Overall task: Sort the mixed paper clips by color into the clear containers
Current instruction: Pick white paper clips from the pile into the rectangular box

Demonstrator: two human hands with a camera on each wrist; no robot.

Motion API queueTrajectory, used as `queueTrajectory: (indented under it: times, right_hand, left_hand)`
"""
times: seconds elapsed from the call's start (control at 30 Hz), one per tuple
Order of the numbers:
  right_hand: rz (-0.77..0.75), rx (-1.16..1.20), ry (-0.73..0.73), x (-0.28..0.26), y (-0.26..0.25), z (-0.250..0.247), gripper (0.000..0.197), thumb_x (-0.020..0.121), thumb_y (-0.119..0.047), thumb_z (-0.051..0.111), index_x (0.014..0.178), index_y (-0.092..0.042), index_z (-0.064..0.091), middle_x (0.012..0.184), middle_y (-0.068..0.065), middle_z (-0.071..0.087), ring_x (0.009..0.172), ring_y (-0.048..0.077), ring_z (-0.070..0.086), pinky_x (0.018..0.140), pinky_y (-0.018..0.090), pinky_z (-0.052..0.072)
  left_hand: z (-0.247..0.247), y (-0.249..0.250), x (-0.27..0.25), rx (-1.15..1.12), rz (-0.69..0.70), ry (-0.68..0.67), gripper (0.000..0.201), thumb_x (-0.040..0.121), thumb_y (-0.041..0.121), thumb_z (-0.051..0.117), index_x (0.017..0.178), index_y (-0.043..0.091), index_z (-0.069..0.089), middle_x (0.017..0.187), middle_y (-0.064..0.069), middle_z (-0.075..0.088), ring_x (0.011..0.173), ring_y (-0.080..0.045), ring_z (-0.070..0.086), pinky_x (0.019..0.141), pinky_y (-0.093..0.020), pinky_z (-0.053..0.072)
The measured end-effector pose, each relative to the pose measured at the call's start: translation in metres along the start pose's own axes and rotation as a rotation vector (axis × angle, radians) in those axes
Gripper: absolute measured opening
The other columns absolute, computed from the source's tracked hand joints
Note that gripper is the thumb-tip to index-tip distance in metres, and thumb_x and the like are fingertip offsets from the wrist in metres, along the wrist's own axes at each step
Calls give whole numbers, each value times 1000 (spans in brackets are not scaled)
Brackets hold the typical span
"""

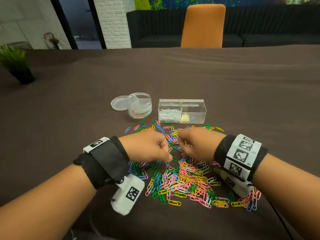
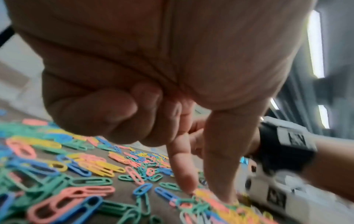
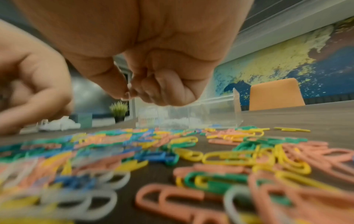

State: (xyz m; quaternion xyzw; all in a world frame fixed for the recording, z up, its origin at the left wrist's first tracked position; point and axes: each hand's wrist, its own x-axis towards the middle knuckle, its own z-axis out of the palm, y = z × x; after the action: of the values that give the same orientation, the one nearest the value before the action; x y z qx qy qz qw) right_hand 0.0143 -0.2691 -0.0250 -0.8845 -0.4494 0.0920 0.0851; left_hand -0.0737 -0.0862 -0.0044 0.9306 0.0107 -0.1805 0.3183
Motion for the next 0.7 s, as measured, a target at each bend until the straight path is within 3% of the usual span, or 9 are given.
queueTrajectory:
  times: [0.07, 0.17, 0.3, 0.4, 0.5, 0.57, 0.63, 0.7]
  right_hand:
    - [25, 62, 62, -3, 3, -6, 13, 95, -26, 46, 84, -22, 49, 74, -3, 57, 69, 21, 52, 64, 33, 45]
    - [67, 184, 96, -12, 9, -18, 14, 95, -21, 45, 82, -18, 48, 70, 1, 59, 62, 19, 49, 61, 36, 45]
    - [109, 583, 11, -24, 9, -22, 11, 95, -10, 43, 92, -18, 51, 65, 2, 66, 50, 19, 48, 46, 27, 40]
    - [159, 731, -88, -26, 5, -19, 26, 93, 1, 40, 104, -19, 54, 68, 0, 66, 47, 19, 46, 42, 23, 37]
    - [106, 569, -160, -22, -13, -20, 22, 91, -2, 45, 91, -15, 62, 56, -14, 57, 47, 2, 45, 48, 16, 36]
    - [32, 395, -193, -17, -29, -18, 14, 91, -10, 49, 87, -13, 63, 61, -11, 54, 55, 1, 45, 54, 19, 37]
    - [-33, 215, -219, -14, -43, -14, 12, 92, -18, 52, 90, -15, 63, 73, -5, 57, 64, 7, 47, 60, 25, 40]
    - [-89, 55, -226, -10, -51, -11, 11, 91, -22, 55, 94, -25, 66, 79, -11, 58, 72, 7, 51, 63, 24, 42]
  left_hand:
    - [5, 5, -9, 288, 51, -45, 27, 79, 44, 77, 81, 20, 67, 65, 13, 63, 60, -4, 55, 60, -23, 45]
    - [14, 6, -16, 522, 33, -56, 31, 78, 50, 76, 81, 20, 68, 77, 6, 68, 73, -12, 62, 62, -26, 45]
    - [10, 2, -18, 620, -15, -24, 16, 83, 35, 72, 86, 19, 70, 80, 5, 68, 76, -15, 61, 60, -24, 40]
    - [6, -1, -18, 582, 4, 22, 10, 86, 29, 66, 90, 21, 71, 83, 7, 66, 78, -12, 58, 60, -22, 39]
    - [14, 5, -19, 537, 21, 8, 26, 79, 49, 73, 85, 23, 71, 82, 7, 68, 76, -11, 61, 61, -24, 41]
    - [23, 9, -16, 594, 6, 4, 37, 74, 59, 74, 81, 22, 70, 78, 5, 68, 74, -13, 62, 61, -26, 44]
    - [24, 11, -13, 660, 3, 26, 37, 75, 57, 73, 79, 21, 67, 74, 5, 65, 72, -16, 61, 59, -27, 43]
    - [21, 10, -13, 664, 14, 13, 25, 80, 46, 73, 81, 22, 67, 72, 6, 62, 72, -17, 59, 60, -26, 40]
